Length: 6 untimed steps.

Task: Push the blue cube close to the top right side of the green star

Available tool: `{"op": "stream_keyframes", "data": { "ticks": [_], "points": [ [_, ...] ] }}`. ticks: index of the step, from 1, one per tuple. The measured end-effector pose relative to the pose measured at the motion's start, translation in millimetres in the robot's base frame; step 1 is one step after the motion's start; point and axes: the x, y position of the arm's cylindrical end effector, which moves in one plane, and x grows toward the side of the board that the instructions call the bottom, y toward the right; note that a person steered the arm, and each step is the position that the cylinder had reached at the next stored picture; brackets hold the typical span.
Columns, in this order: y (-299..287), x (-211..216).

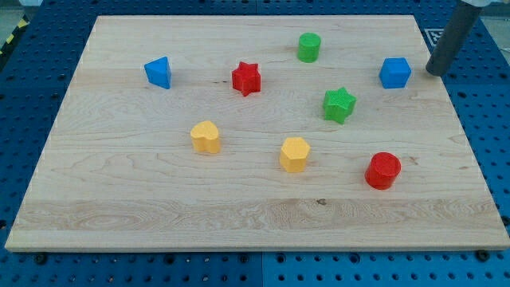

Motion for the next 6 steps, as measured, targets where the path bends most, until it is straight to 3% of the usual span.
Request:
{"op": "stream_keyframes", "data": {
  "ticks": [2,4,5,6],
  "points": [
    [-99.3,-4.0],
    [-98.3,-13.5],
    [-105.1,8.9],
    [-171.3,13.9]
  ]
}}
